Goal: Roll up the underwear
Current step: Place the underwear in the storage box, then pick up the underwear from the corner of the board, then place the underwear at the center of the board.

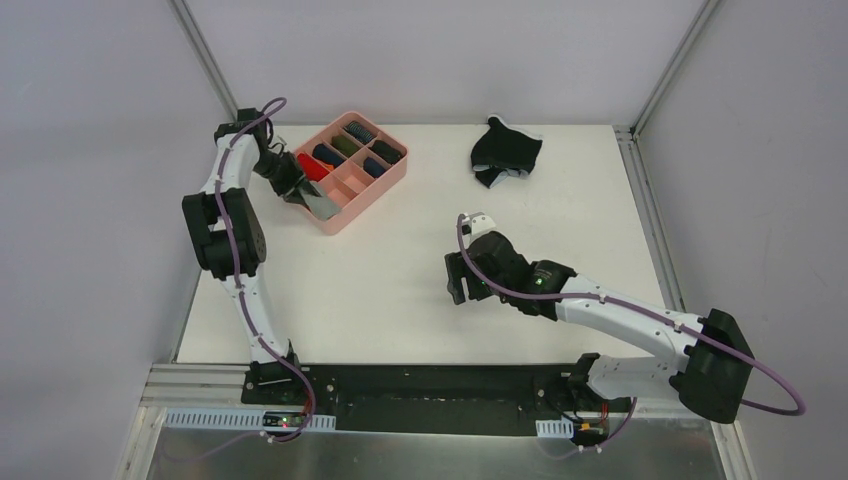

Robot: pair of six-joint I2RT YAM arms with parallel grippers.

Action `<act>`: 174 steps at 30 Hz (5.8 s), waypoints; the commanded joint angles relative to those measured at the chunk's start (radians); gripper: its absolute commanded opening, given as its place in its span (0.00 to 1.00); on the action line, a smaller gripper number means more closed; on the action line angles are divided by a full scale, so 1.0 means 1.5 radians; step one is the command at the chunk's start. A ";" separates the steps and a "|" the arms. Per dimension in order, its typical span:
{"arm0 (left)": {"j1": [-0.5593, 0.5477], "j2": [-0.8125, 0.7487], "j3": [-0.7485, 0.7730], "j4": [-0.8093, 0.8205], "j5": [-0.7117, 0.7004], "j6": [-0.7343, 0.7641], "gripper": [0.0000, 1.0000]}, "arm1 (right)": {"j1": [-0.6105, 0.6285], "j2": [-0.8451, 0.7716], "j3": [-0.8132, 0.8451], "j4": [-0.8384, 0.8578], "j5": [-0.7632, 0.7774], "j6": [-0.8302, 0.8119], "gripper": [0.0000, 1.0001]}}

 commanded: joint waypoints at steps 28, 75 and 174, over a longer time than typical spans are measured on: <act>-0.014 0.111 0.036 -0.112 -0.215 -0.041 0.00 | -0.003 -0.030 -0.007 -0.002 0.004 0.046 0.71; -0.018 -0.083 0.014 -0.142 -0.267 -0.120 0.54 | -0.002 -0.013 -0.005 -0.002 -0.007 0.041 0.70; -0.295 -0.617 -0.371 -0.025 -0.316 -0.156 0.56 | -0.226 0.302 0.490 -0.198 -0.310 0.053 0.20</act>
